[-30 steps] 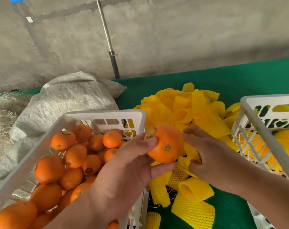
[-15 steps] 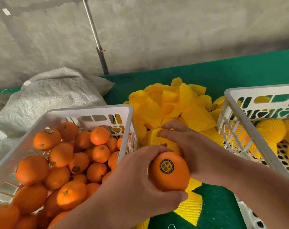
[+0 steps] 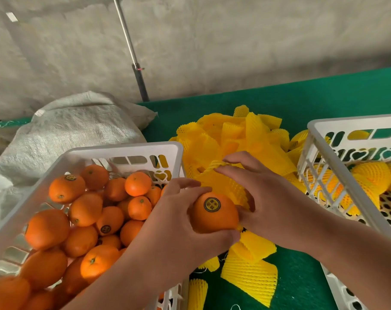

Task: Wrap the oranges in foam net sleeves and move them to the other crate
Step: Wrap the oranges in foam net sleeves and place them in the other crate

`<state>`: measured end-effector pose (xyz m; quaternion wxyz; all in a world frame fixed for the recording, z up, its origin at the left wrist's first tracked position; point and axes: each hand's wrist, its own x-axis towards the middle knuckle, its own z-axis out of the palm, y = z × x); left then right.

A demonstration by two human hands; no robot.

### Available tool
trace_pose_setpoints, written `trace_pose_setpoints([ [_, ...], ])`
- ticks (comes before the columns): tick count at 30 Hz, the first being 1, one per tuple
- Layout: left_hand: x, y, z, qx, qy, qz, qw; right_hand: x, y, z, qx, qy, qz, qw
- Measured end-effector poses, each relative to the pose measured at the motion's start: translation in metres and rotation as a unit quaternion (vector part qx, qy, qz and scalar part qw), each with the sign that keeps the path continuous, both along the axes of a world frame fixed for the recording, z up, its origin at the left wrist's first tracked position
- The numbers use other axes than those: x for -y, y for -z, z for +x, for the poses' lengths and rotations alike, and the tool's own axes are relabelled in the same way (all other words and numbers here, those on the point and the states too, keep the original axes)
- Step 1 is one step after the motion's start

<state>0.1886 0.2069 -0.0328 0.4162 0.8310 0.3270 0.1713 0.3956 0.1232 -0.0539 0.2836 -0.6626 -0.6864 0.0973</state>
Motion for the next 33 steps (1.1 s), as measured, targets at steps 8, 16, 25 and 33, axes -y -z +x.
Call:
trace_pose_setpoints([
  [8, -0.005, -0.007, -0.001, 0.082, 0.008, -0.111, 0.99, 0.001, -0.007, -0.011, -0.006, -0.007, 0.011, 1.0],
  [16, -0.002, -0.003, 0.002, 0.134, -0.07, -0.119, 0.981, 0.003, -0.012, -0.013, -0.015, -0.005, 0.019, 1.0],
  [25, -0.007, -0.004, -0.009, 0.038, 0.035, -0.109, 0.993, 0.002, -0.01, -0.013, -0.008, 0.0, 0.001, 1.0],
  [33, -0.013, -0.006, -0.01, 0.069, 0.058, -0.117, 0.989, 0.002, -0.011, -0.015, -0.02, 0.007, 0.005, 1.0],
])
